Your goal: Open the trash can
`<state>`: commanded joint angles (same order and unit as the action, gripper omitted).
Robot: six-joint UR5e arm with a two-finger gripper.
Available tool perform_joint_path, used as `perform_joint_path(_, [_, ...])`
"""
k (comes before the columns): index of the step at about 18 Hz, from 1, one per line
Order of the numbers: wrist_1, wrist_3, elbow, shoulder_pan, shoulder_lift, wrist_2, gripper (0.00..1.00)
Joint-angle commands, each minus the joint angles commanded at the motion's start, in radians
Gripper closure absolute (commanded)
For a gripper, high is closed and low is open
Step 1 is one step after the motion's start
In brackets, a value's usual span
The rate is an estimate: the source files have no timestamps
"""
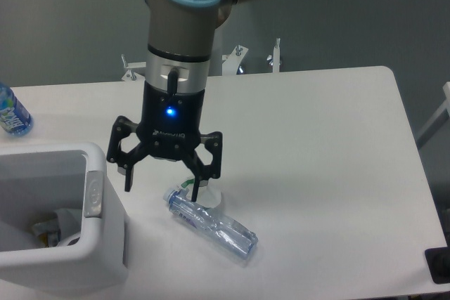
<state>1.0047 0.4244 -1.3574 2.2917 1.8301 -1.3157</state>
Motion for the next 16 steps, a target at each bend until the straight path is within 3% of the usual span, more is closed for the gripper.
perform_joint_path(4, [0.067,0.236,-0.075,0.037,-0.051,-0.114,0.0])
perform_joint_path(9, [0.224,0.575,-0.088,0.095,-0.081,-0.275,0.0])
perform_joint_path(16, [0.23,0.819,-0.175,0.179,-0.144,-0.283,0.0])
